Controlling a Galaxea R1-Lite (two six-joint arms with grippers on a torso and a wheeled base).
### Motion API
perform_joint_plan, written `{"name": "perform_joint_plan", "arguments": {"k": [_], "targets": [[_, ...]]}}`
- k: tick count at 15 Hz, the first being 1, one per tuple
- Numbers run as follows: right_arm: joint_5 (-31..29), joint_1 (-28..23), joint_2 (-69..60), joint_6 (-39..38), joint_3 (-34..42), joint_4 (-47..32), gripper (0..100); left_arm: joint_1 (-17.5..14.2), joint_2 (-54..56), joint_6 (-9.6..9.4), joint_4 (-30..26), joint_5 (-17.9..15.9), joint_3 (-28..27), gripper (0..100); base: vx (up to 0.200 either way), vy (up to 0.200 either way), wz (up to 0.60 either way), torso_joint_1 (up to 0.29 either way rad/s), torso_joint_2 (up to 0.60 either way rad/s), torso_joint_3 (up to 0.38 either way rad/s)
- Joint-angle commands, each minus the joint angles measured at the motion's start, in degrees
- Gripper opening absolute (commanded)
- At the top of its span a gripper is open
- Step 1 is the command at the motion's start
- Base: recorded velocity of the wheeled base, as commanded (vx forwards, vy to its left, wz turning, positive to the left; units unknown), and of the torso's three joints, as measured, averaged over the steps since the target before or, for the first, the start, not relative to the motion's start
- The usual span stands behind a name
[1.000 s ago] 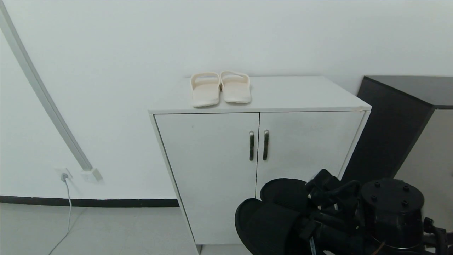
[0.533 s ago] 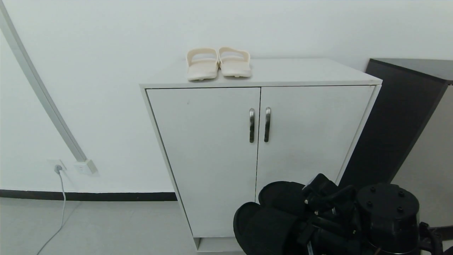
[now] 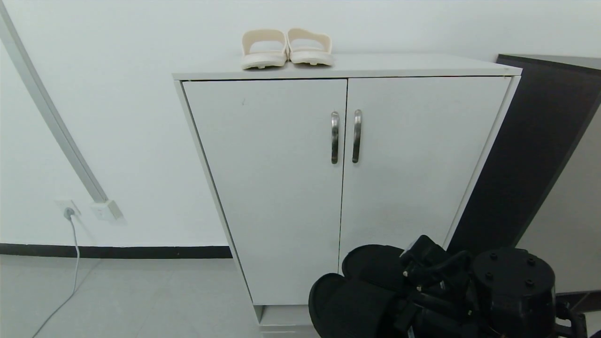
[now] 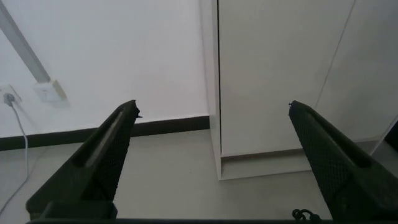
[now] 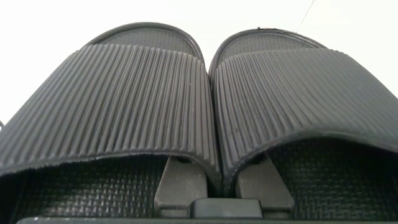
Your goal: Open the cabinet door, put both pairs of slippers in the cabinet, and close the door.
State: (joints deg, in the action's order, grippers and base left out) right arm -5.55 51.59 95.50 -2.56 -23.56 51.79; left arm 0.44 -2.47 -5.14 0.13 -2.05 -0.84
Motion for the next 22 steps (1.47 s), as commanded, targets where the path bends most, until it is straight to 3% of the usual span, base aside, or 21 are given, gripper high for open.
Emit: {"name": "perform_joint_plan", "arguments": {"k": [1, 4, 6, 8, 10, 15, 17, 18, 20, 22], "targets": [[-0.1, 0.0, 0.1, 0.0, 0.2, 0.9, 0, 0.1, -6.1, -0.13, 0.0, -3.1, -10.8, 100, 0.0, 0.0, 0.0, -0.002, 0.07, 0.046], [-0.2, -0.2, 0.1, 0.1, 0.3, 1.7, 0, 0.7, -21.3, -0.39, 1.7, -6.0, -18.5, 100, 0.0, 0.0, 0.0, 0.0, 0.0, 0.0], [0.0, -0.7, 0.5, -0.1, 0.4, 1.7, 0, 1.1, -33.9, -0.3, 12.7, -13.2, -19.2, 100, 0.0, 0.0, 0.0, 0.0, 0.0, 0.0], [-0.1, -0.9, 1.4, -0.1, 0.3, 1.7, 0, 2.5, -44.7, -0.04, 23.4, -16.8, -20.1, 100, 0.0, 0.0, 0.0, 0.0, 0.0, 0.0], [0.0, -1.3, 1.8, 0.0, 0.1, 1.7, 0, 8.4, -54.2, 0.84, 29.2, -16.1, -23.8, 100, 0.0, 0.0, 0.0, 0.0, 0.0, 0.0], [0.0, -1.4, 2.2, -0.1, 0.1, 1.7, 0, 23.0, -65.3, 2.07, 30.0, -11.2, -34.9, 100, 0.0, 0.0, 0.0, 0.0, 0.0, 0.0], [-0.1, -1.4, 2.5, -0.1, 0.0, 1.7, 0, 29.5, -70.1, 4.88, 30.0, -9.7, -39.7, 100, 0.0, 0.0, 0.0, 0.0, 0.0, 0.0], [-0.3, -1.4, 2.5, 0.0, 0.0, 1.7, 0, 32.1, -73.7, 5.76, 30.0, -7.1, -42.6, 100, 0.0, 0.0, 0.0, 0.0, 0.0, 0.0], [-0.4, -1.4, 2.4, 0.1, 0.0, 1.7, 0, 36.8, -81.2, 7.52, 31.9, -5.1, -48.5, 100, 0.0, 0.0, 0.0, 0.0, 0.0, 0.0], [-0.5, -1.4, 2.2, 0.1, 0.0, 1.7, 0, 39.4, -87.8, 9.45, 35.8, -5.2, -53.1, 100, 0.0, 0.0, 0.0, 0.0, 0.0, 0.0]]}}
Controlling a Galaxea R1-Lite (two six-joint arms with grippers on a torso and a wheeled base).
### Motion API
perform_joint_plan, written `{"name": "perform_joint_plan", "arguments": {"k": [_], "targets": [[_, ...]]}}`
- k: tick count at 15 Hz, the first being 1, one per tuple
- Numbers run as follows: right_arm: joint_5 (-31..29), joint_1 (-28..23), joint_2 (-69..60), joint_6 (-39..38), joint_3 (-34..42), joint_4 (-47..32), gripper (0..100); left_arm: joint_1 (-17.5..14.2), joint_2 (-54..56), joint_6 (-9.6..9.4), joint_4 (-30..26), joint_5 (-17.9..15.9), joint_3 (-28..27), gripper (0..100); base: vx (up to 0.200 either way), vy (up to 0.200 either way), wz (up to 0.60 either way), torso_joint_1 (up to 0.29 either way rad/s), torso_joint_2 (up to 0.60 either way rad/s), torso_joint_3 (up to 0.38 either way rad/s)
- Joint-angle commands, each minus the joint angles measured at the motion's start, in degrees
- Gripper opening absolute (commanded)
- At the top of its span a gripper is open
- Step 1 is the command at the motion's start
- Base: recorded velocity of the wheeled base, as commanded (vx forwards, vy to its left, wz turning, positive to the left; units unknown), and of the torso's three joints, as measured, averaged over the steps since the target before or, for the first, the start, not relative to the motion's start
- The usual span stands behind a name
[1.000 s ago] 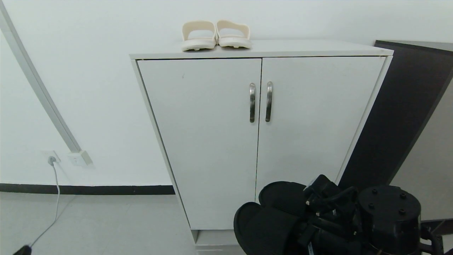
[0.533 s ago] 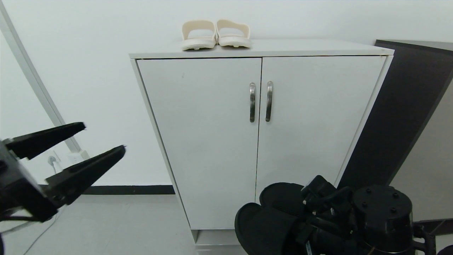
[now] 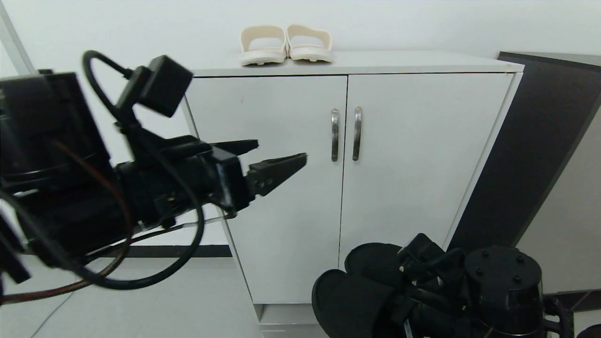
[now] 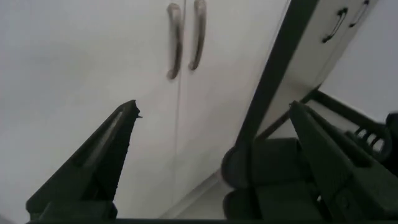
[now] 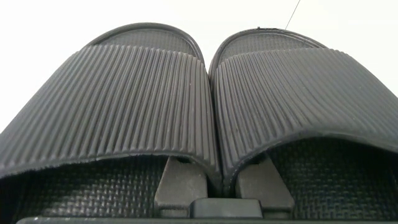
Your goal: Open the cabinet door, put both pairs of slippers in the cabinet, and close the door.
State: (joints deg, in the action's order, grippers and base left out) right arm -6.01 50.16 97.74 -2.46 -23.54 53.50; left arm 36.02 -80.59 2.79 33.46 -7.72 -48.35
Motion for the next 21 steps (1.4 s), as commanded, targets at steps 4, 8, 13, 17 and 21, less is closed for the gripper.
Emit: {"name": "perform_joint_plan", "arguments": {"k": [4, 8, 13, 17, 21], "targets": [[-0.1, 0.0, 0.2, 0.0, 0.2, 0.0, 0, 5.5, -20.2, 4.85, 2.1, -3.6, -17.1, 100, 0.0, 0.0, 0.0, 0.0, 0.0, 0.0], [0.0, 0.1, 0.4, 0.1, 0.2, 0.0, 0, 5.7, -23.0, 12.59, -2.5, -12.9, -24.4, 100, 0.0, 0.0, 0.0, 0.0, 0.0, 0.0], [0.1, 0.1, 1.2, 0.3, 0.2, 0.0, 0, 1.1, -26.4, 17.25, -2.4, -23.9, -29.4, 100, 0.0, 0.0, 0.0, 0.0, 0.0, 0.0], [0.1, 0.1, 2.0, 0.2, 0.2, 0.0, 0, 1.0, -30.2, 16.72, -2.3, -20.1, -33.0, 100, 0.0, 0.0, 0.0, 0.0, 0.0, 0.0], [0.1, 0.0, 2.5, 0.2, 0.3, 0.0, 0, 0.5, -31.2, 16.19, -1.6, -17.1, -34.4, 100, 0.0, 0.0, 0.0, 0.0, 0.0, 0.0]]}}
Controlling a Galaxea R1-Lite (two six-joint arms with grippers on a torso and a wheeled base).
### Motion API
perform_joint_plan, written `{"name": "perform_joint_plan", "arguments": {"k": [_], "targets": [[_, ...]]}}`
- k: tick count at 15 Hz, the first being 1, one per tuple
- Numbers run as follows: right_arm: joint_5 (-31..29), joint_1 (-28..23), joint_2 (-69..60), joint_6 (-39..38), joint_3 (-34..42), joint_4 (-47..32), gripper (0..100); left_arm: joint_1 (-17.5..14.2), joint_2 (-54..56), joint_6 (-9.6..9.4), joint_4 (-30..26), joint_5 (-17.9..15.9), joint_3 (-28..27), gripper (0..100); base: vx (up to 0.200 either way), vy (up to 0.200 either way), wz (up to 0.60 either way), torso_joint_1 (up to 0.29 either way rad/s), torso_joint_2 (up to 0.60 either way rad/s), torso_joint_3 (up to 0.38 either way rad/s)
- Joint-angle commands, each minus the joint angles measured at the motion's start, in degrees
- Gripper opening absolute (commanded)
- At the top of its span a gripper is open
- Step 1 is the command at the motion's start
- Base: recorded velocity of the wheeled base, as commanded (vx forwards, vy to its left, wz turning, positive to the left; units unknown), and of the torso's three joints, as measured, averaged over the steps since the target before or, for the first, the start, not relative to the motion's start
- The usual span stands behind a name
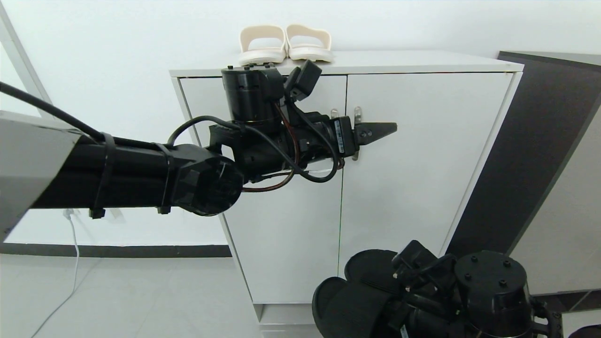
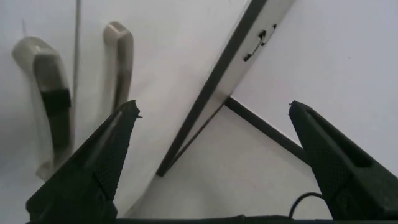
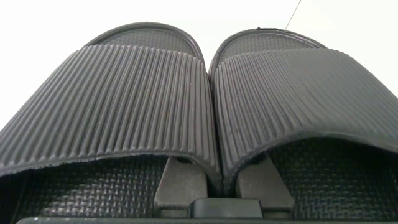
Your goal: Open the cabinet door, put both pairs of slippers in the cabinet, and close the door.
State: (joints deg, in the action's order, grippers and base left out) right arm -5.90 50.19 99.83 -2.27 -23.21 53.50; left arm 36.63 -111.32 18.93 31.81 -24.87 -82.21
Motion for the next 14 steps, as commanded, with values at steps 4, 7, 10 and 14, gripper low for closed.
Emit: {"name": "perform_joint_plan", "arguments": {"k": [4, 7, 10, 14], "targets": [[0.0, 0.0, 0.4, 0.0, 0.1, 0.0, 0, -0.2, -3.6, -0.39, 0.0, 4.9, -3.3, 100, 0.0, 0.0, 0.0, 0.0, 0.0, 0.0], [0.2, 0.0, 0.8, 0.0, 0.0, 0.0, 0, -0.8, -4.8, -0.39, -0.3, 5.0, -3.7, 100, 0.0, 0.0, 0.0, 0.0, 0.0, 0.0], [0.2, 0.0, 1.0, -0.1, 0.0, 0.0, 0, -0.8, -6.3, -0.3, -0.3, 4.7, -5.6, 100, 0.0, 0.0, 0.0, 0.0, 0.0, 0.0], [0.6, 0.0, 0.9, -0.1, 0.6, 0.2, 0, -0.7, -5.7, -0.3, -0.3, 4.5, -5.4, 0, 0.0, 0.0, 0.0, 0.0, 0.0, 0.0]]}}
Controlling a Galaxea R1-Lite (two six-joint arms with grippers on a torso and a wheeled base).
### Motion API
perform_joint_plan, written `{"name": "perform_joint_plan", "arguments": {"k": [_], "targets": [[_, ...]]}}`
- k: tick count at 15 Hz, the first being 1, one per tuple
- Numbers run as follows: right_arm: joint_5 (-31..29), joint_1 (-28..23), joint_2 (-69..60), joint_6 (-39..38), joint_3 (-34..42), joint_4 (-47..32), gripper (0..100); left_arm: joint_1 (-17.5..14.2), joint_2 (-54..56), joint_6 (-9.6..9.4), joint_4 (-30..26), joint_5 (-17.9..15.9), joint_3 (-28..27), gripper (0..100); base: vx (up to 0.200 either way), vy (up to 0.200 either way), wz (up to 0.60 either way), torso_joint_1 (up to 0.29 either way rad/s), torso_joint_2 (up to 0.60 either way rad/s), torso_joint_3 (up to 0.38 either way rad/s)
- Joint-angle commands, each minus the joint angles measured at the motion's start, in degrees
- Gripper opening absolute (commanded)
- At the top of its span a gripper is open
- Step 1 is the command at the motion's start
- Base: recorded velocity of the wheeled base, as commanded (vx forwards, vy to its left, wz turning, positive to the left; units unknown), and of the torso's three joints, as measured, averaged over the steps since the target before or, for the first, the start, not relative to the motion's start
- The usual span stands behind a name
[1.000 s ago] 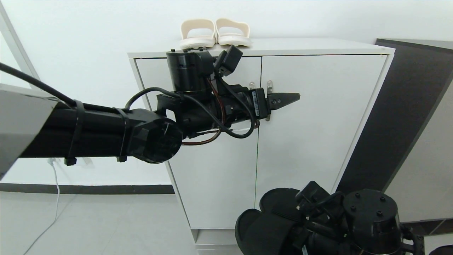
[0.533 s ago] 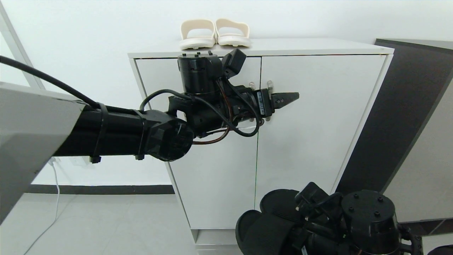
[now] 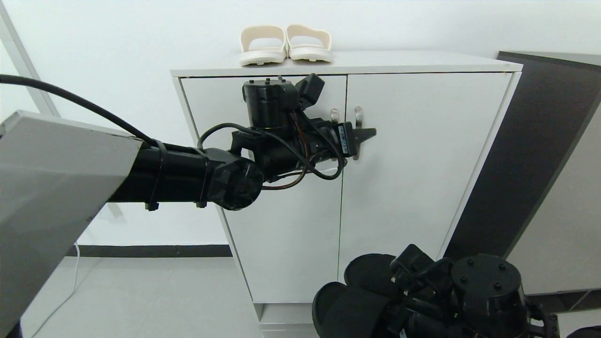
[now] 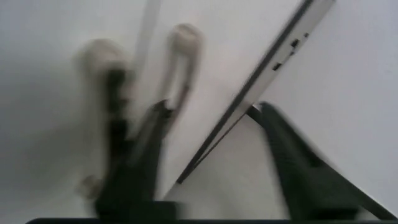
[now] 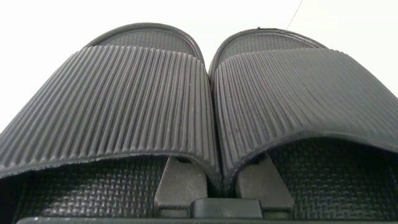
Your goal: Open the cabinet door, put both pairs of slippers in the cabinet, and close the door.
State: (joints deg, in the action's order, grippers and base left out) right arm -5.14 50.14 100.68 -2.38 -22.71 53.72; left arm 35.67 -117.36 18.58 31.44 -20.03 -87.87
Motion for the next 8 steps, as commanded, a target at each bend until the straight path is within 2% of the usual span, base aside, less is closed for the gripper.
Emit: {"name": "perform_joint_plan", "arguments": {"k": [1, 3, 8], "targets": [[1.4, 0.0, 0.0, 0.0, 0.2, 0.1, 0, 0.7, 1.6, 0.05, 0.0, -0.4, 1.6, 0, 0.0, 0.0, 0.0, 0.0, 0.0, 0.0], [3.3, 0.0, -0.1, 0.0, 0.5, 0.3, 0, 1.9, 3.3, 0.05, 0.2, -0.4, 3.7, 0, 0.0, 0.0, 0.0, 0.0, 0.0, 0.0], [9.4, 0.2, -0.3, 0.6, 4.8, 6.9, 0, 3.8, 13.6, 0.05, 0.6, -2.3, 16.2, 0, 0.0, 0.0, 0.0, 0.0, 0.0, 0.0]]}}
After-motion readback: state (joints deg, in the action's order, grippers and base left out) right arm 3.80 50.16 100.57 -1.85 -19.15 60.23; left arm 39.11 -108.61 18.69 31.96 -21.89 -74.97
